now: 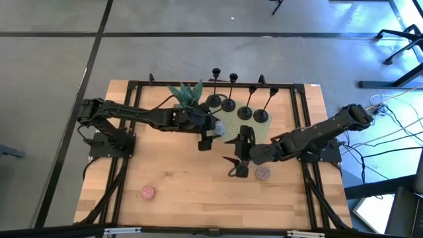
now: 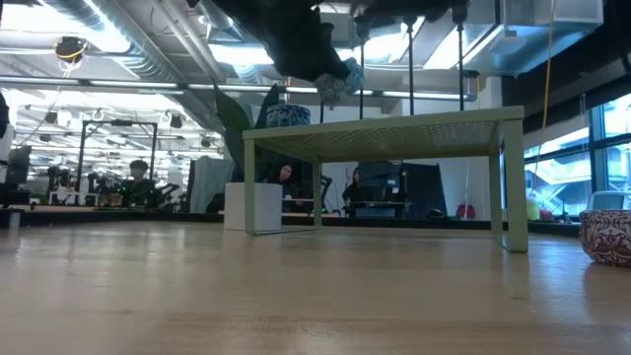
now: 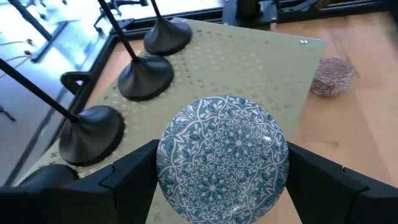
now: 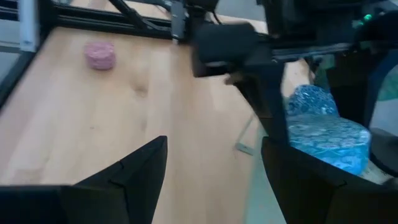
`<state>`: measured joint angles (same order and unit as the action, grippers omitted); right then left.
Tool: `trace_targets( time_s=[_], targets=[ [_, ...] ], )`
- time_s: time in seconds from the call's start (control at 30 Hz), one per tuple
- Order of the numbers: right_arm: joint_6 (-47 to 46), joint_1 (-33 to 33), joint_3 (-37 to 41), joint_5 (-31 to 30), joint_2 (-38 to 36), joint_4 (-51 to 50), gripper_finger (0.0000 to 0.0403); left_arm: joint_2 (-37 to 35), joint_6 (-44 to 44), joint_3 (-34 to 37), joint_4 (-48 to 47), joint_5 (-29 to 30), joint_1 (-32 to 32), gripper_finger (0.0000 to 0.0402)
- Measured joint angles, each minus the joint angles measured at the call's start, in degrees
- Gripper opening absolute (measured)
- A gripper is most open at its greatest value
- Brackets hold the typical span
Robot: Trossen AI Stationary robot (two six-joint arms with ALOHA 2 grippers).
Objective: Stock candles and holders on shelf
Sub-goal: Align the light blue scented candle with the other scented candle on the shelf
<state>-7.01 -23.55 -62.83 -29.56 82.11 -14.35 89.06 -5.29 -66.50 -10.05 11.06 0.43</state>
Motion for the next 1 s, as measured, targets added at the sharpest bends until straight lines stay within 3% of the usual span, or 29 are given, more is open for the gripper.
trace_targets(
  time_s=[0.37, 0.73, 1.0],
  targets=[
    [0.00, 3.65, 0.00, -1.39, 1.72, 4.19, 0.0252, 0.00, -0.91, 0.00, -1.86, -5.20, 2.10, 0.0300],
    [-0.01, 4.15, 0.00, -1.34, 1.72, 7.17, 0.0089, 0.00, -2.15, 0.00, -1.77, -5.95, 2.81, 0.0300],
    [-4.67, 9.35, 0.00, -2.37, 3.36, 7.11, 0.0044, 0.00, -4.01, 0.01, -1.92, -6.09, 2.81, 0.0300]
  ],
)
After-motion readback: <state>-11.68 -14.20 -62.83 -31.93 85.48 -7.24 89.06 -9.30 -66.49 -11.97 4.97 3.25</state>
